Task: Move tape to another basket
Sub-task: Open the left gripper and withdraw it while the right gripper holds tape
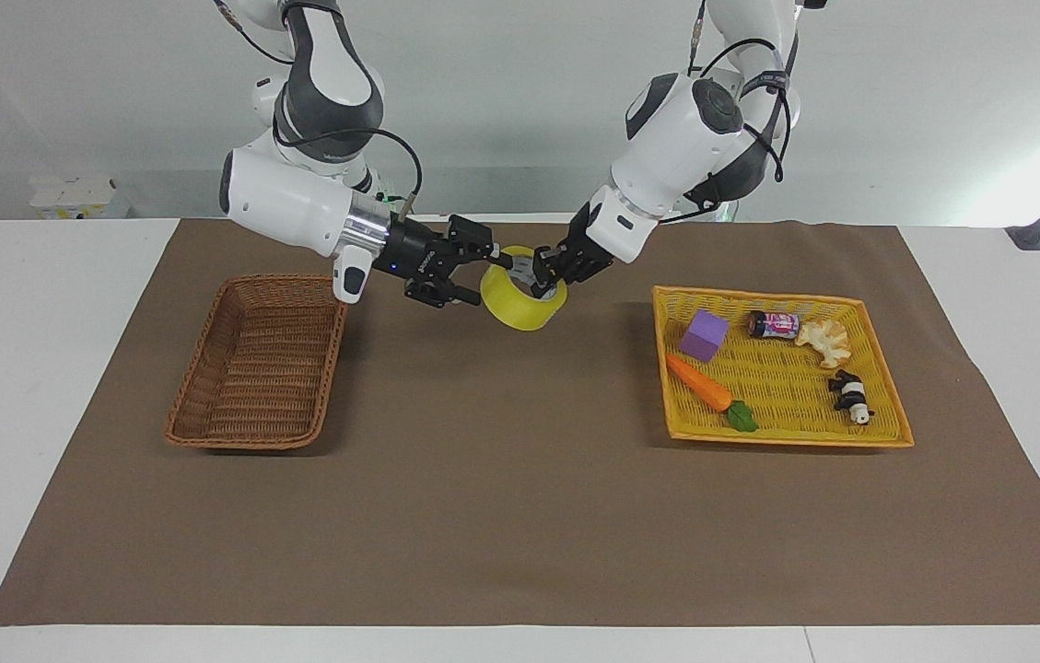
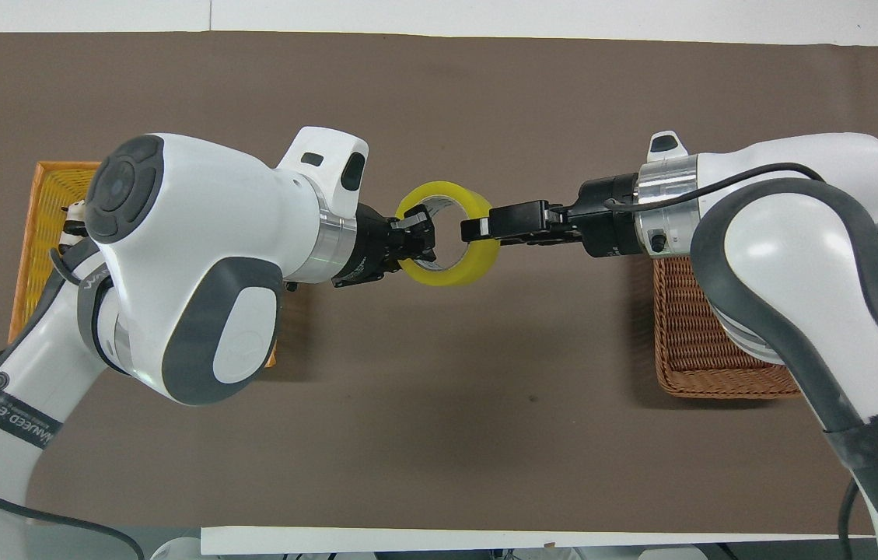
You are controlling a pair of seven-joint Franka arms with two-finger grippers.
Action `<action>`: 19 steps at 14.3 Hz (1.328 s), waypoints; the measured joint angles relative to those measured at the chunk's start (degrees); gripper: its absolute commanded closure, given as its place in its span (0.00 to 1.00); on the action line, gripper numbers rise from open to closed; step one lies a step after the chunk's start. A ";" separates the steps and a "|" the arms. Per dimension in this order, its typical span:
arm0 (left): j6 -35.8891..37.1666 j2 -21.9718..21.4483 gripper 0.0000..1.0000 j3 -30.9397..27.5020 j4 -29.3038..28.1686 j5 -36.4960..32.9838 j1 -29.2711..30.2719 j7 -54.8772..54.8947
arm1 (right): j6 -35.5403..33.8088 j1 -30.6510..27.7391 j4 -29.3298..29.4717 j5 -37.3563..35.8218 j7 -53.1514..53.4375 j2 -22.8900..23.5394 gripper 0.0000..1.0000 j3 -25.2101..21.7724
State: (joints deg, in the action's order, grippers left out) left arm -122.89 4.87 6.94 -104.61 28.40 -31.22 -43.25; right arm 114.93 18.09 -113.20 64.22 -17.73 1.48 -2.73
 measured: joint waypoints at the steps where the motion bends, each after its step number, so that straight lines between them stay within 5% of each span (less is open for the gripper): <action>1: 0.00 0.15 1.00 0.00 -0.09 -0.02 -0.02 -0.10 | -0.02 0.08 0.05 0.29 0.25 -0.10 0.83 0.00; 3: 0.00 0.24 1.00 -0.01 -0.07 0.04 -0.02 -0.10 | -0.01 0.11 0.00 0.41 0.45 -0.11 1.00 -0.03; 8: 0.01 0.25 0.99 -0.01 -0.08 0.04 -0.02 -0.10 | -0.01 0.11 -0.01 0.42 0.49 -0.11 1.00 -0.04; 9: 0.03 0.25 0.83 -0.01 -0.07 0.04 -0.02 -0.10 | -0.02 0.11 -0.01 0.41 0.50 -0.11 1.00 -0.04; 10: 0.05 0.25 0.44 -0.01 -0.07 0.04 -0.02 -0.10 | -0.03 0.11 -0.02 0.42 0.51 -0.11 1.00 -0.04; 11: 0.07 0.25 0.22 -0.01 -0.08 0.03 -0.02 -0.10 | -0.03 0.11 -0.02 0.42 0.53 -0.11 1.00 -0.04; 15: 2.89 -0.31 0.01 -0.31 1.72 -0.50 0.00 -0.10 | -0.01 0.09 -0.36 0.41 0.93 0.18 1.00 -0.13; 19: 16.30 -4.36 0.00 -1.51 6.91 -3.58 5.29 -0.15 | -0.01 -0.02 -0.41 0.41 0.93 0.28 1.00 -0.27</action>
State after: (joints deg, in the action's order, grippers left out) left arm -106.59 0.51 5.42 -97.70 24.82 -25.93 -43.40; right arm 114.93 18.08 -113.61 64.63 -16.80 1.76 -3.01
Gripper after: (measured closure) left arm 0.004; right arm 0.467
